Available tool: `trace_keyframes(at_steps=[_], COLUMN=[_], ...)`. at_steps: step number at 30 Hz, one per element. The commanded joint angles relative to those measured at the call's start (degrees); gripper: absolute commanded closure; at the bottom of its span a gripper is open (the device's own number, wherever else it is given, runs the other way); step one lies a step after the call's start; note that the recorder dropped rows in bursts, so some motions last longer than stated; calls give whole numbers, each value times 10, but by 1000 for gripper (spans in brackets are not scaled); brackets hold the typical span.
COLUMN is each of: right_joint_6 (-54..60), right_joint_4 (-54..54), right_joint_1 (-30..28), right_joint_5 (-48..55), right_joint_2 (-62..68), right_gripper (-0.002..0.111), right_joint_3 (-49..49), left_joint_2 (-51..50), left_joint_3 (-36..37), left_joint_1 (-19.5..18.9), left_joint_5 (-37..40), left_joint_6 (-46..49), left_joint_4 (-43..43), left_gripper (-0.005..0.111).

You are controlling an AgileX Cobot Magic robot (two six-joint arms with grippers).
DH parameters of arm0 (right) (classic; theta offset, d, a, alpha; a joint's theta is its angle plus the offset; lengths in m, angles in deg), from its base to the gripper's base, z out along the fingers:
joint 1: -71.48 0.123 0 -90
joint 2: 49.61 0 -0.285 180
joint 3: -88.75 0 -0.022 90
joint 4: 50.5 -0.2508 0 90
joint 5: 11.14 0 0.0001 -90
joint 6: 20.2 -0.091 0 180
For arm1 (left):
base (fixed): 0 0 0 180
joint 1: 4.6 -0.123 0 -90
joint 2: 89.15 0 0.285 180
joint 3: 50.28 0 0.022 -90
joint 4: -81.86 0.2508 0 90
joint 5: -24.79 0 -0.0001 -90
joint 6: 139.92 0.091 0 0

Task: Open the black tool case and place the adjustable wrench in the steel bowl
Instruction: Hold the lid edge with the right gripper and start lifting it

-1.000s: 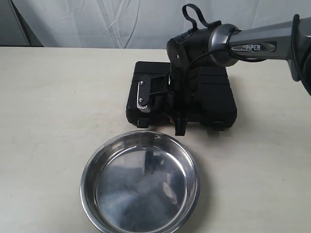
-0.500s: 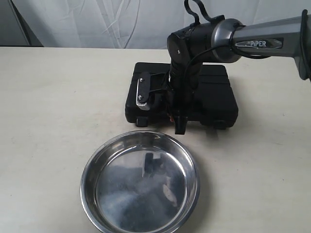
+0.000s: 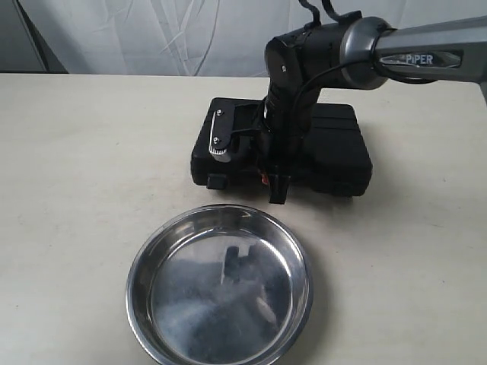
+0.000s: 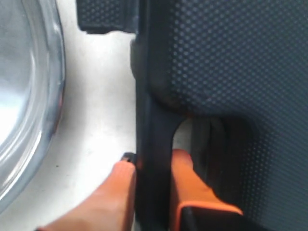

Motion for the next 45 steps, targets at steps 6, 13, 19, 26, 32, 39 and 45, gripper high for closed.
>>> trace_keyframes(at_steps=[6,13,19,26,32,39,45], right_joint_6=[-2,-4,-4,-4,-4,-4,-4], right_joint_4=[-6,-14,-61,-55,-42,-58,-45], right_joint_1=[0,0,-2,-2,-2,-2,-2], right_joint_5=[-11,21,20,26,46,48,60], right_joint_2=[-2,-47,-30,37,3,-8,-36], right_gripper=[108,109,109,109,109,109,109], right_joint_3=[5,6,5,5,6,6,6], left_joint_2=[2,2,2,2,2,2,2], left_joint_3=[3,3,3,3,3,3,3], left_joint_1=[4,4,4,4,4,4,4], left_joint_5=[-2,-2,-3,-3,-3,-3,-3], left_joint_6=[0,0,0,0,0,0,0], left_joint_4=[0,0,0,0,0,0,0], left_gripper=[106,106,106,106,106,106,106])
